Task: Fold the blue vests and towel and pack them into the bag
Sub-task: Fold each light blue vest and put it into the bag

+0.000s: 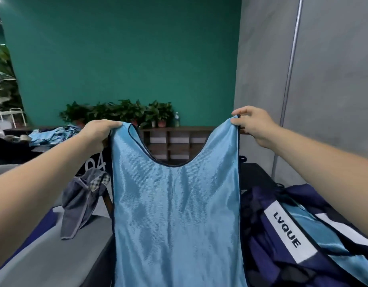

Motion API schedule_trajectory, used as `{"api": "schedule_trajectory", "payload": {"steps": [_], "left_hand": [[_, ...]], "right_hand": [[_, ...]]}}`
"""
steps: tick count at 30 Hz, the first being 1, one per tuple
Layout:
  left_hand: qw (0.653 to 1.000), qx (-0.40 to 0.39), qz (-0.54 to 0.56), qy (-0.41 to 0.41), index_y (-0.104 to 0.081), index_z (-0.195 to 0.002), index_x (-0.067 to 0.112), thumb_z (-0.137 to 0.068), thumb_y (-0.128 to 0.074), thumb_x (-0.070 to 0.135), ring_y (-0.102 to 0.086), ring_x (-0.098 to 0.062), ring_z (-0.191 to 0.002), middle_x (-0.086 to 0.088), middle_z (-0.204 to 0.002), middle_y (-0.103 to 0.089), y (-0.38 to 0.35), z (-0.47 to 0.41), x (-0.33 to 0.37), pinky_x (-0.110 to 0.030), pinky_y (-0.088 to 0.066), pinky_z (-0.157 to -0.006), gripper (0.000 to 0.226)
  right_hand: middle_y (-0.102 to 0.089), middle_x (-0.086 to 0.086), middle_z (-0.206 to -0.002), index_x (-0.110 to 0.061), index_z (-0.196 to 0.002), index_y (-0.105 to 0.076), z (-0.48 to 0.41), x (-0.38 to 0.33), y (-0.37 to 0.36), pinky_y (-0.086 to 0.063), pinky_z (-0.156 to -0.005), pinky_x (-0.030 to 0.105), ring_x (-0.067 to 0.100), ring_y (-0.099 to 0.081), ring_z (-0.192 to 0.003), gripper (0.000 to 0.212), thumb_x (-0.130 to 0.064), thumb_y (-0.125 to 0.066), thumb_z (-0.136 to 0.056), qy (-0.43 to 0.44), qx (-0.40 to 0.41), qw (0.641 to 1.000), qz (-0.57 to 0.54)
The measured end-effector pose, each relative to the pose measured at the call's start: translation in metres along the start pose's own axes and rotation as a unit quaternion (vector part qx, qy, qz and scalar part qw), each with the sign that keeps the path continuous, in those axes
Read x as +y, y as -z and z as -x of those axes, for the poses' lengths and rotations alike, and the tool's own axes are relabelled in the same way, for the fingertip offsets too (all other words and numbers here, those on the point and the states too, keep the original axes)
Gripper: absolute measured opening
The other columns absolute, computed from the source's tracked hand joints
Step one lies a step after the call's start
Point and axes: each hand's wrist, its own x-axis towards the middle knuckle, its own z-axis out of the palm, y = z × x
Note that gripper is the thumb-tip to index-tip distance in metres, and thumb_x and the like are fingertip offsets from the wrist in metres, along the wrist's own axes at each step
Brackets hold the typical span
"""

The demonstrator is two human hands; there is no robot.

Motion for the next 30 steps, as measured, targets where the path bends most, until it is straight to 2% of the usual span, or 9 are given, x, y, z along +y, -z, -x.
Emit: {"api": "schedule_trajectory", "payload": {"steps": [2, 4, 8, 11, 14, 19, 23, 27, 30], "left_hand": [[1.000, -0.016, -0.006, 0.015, -0.076, -0.115, 0.000, -0.091, -0.083, 0.023, -0.076, -0.033, -0.091, -0.020, -0.115, -0.077, -0.004, -0.014, -0.025, -0.039, -0.061, -0.073, 0.034], [0.999, -0.031, -0.019, 0.022, -0.074, -0.118, -0.001, -0.092, -0.083, 0.026, -0.075, -0.031, -0.091, -0.018, -0.114, -0.077, -0.010, -0.022, -0.046, -0.037, -0.060, -0.073, 0.038], [0.997, -0.049, -0.058, 0.032, -0.074, -0.107, 0.003, -0.094, -0.082, 0.029, -0.073, -0.030, -0.098, -0.011, -0.102, -0.075, -0.021, -0.041, -0.089, -0.038, -0.059, -0.080, 0.030], [0.995, -0.058, -0.081, 0.031, -0.073, -0.095, 0.004, -0.092, -0.083, 0.031, -0.071, -0.024, -0.097, -0.008, -0.099, -0.075, -0.029, -0.059, -0.119, -0.034, -0.058, -0.081, 0.029], [0.990, -0.063, -0.123, 0.026, -0.075, -0.102, -0.001, -0.091, -0.084, 0.032, -0.070, -0.022, -0.098, -0.007, -0.105, -0.077, -0.036, -0.082, -0.145, -0.036, -0.057, -0.088, 0.036], [0.985, -0.081, -0.151, 0.035, -0.075, -0.104, -0.001, -0.093, -0.083, 0.026, -0.069, -0.023, -0.092, -0.007, -0.097, -0.076, -0.049, -0.118, -0.188, -0.044, -0.057, -0.095, 0.030], [0.978, -0.096, -0.177, 0.045, -0.078, -0.104, 0.004, -0.095, -0.080, 0.019, -0.067, -0.020, -0.088, -0.006, -0.096, -0.074, -0.061, -0.146, -0.221, -0.036, -0.056, -0.085, 0.018], [0.973, -0.110, -0.192, 0.064, -0.082, -0.094, 0.012, -0.091, -0.084, 0.022, -0.067, -0.025, -0.089, -0.008, -0.096, -0.076, -0.067, -0.175, -0.247, -0.040, -0.056, -0.090, 0.011], [0.975, -0.105, -0.188, 0.055, -0.082, -0.087, 0.016, -0.091, -0.084, 0.021, -0.063, -0.026, -0.089, -0.012, -0.097, -0.074, -0.076, -0.197, -0.257, -0.041, -0.052, -0.085, 0.007]], "right_hand": [[-0.079, 0.001, -0.110, -0.035, -0.096, -0.081, -0.007, 0.021, -0.006, -0.058, -0.104, 0.048, 0.021, -0.073, -0.111, 0.026, -0.027, -0.087, -0.072, -0.012, -0.027, 0.999, 0.030], [-0.080, 0.003, -0.107, -0.029, -0.099, -0.080, -0.010, 0.037, -0.013, -0.060, -0.099, 0.040, 0.023, -0.074, -0.109, 0.024, -0.014, -0.085, -0.082, -0.023, -0.056, 0.997, 0.047], [-0.080, 0.008, -0.106, -0.019, -0.105, -0.077, -0.022, 0.070, -0.033, -0.058, -0.077, 0.029, 0.017, -0.073, -0.094, 0.028, 0.005, -0.075, -0.091, -0.041, -0.099, 0.990, 0.092], [-0.082, 0.004, -0.099, -0.015, -0.108, -0.075, -0.031, 0.091, -0.050, -0.057, -0.077, 0.030, 0.017, -0.073, -0.089, 0.029, 0.009, -0.071, -0.092, -0.048, -0.134, 0.981, 0.129], [-0.082, 0.001, -0.096, -0.014, -0.113, -0.071, -0.039, 0.109, -0.069, -0.054, -0.067, 0.019, 0.011, -0.072, -0.083, 0.033, 0.011, -0.068, -0.091, -0.048, -0.179, 0.968, 0.170], [-0.081, -0.001, -0.097, -0.017, -0.116, -0.070, -0.068, 0.145, -0.100, -0.057, -0.091, 0.033, 0.021, -0.075, -0.102, 0.039, 0.012, -0.064, -0.089, -0.038, -0.240, 0.937, 0.251], [-0.080, -0.003, -0.103, -0.022, -0.123, -0.065, -0.091, 0.173, -0.117, -0.053, -0.085, 0.026, 0.016, -0.072, -0.101, 0.045, 0.010, -0.057, -0.092, -0.054, -0.300, 0.892, 0.333], [-0.079, -0.011, -0.104, -0.028, -0.130, -0.063, -0.113, 0.199, -0.130, -0.056, -0.094, 0.031, 0.013, -0.070, -0.105, 0.053, 0.006, -0.054, -0.091, -0.044, -0.339, 0.843, 0.416], [-0.076, -0.006, -0.111, -0.025, -0.132, -0.062, -0.129, 0.205, -0.136, -0.050, -0.077, 0.020, 0.012, -0.067, -0.101, 0.053, 0.007, -0.049, -0.093, 0.000, -0.303, 0.845, 0.441]]}}
